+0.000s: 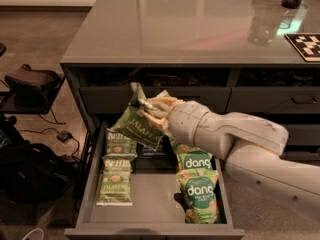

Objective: Pick green jalapeno chip bag from middle drawer and place on counter

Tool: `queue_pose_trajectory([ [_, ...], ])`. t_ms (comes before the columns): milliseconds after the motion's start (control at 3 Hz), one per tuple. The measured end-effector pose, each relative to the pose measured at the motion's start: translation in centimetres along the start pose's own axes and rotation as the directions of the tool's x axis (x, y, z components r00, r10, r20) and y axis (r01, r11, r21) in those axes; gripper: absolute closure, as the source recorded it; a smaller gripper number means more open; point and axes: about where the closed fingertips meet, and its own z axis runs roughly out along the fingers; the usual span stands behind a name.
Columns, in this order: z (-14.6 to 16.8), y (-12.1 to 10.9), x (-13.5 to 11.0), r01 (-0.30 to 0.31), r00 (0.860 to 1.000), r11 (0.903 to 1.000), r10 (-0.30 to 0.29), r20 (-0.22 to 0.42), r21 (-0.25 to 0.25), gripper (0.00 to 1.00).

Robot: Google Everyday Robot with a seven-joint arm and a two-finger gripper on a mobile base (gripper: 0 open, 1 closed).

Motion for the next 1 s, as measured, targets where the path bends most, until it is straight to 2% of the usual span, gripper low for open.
queue_pose_trajectory([
  [333, -2.3, -1.5, -4.9, 0.037, 0.999, 0.9972, -0.035, -0.033, 0.065, 1.00],
  [667, -3.5, -2.5, -8.3, 0.067, 0.995, 0.9917, -0.058, -0.085, 0.110, 1.00],
  [1000, -2.8, -2.6, -9.8, 0.102, 0.986, 0.9895, -0.087, -0.142, 0.103, 1.00],
])
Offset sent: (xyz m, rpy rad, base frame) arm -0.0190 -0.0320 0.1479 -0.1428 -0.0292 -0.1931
